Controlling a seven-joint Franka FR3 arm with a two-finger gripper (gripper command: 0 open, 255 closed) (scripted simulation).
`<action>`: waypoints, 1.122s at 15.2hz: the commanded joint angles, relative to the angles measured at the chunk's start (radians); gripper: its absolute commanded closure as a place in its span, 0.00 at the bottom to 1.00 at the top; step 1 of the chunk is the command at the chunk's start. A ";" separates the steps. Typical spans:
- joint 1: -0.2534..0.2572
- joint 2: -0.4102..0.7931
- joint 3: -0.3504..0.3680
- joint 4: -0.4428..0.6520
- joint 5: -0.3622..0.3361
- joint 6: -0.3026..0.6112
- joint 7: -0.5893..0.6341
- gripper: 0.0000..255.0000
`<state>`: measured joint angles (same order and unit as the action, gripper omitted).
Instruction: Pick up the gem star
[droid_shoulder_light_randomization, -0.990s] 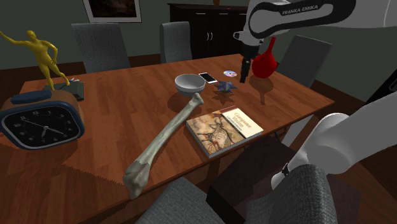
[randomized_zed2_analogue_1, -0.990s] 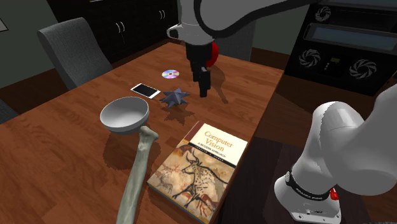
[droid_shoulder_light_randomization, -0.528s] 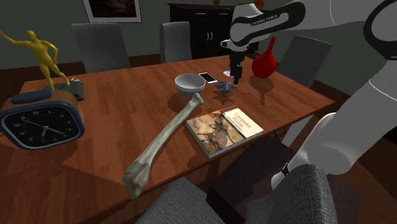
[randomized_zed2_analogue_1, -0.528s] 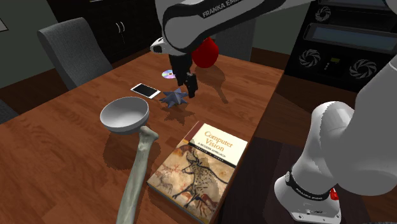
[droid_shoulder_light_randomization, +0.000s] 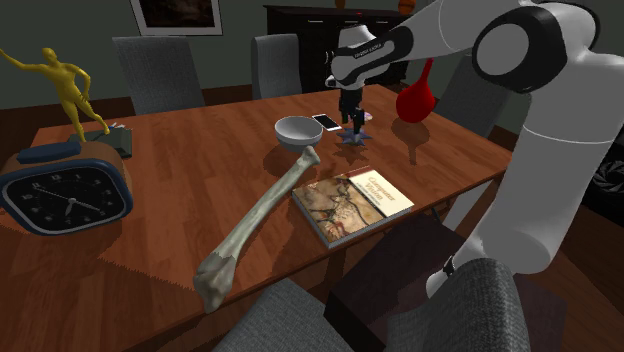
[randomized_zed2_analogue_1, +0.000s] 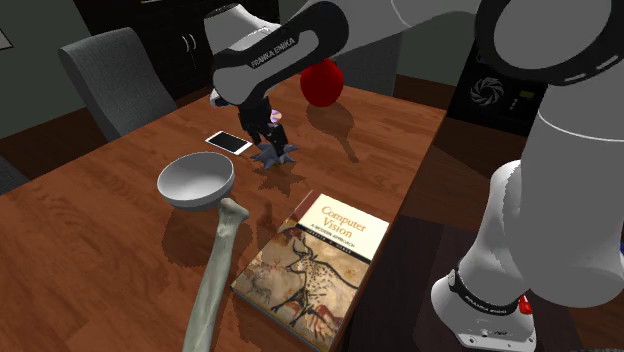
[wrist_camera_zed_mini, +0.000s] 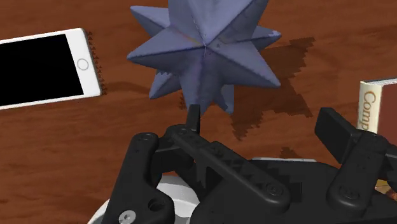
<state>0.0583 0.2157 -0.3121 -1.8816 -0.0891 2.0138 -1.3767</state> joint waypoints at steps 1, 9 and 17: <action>-0.008 0.086 0.012 0.069 0.005 0.009 -0.080 0.00; -0.019 0.169 0.025 0.067 0.014 0.088 -0.110 0.00; -0.019 0.172 0.025 0.066 0.015 0.093 -0.110 1.00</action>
<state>0.0397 0.3878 -0.2862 -1.8153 -0.0740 2.1068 -1.4866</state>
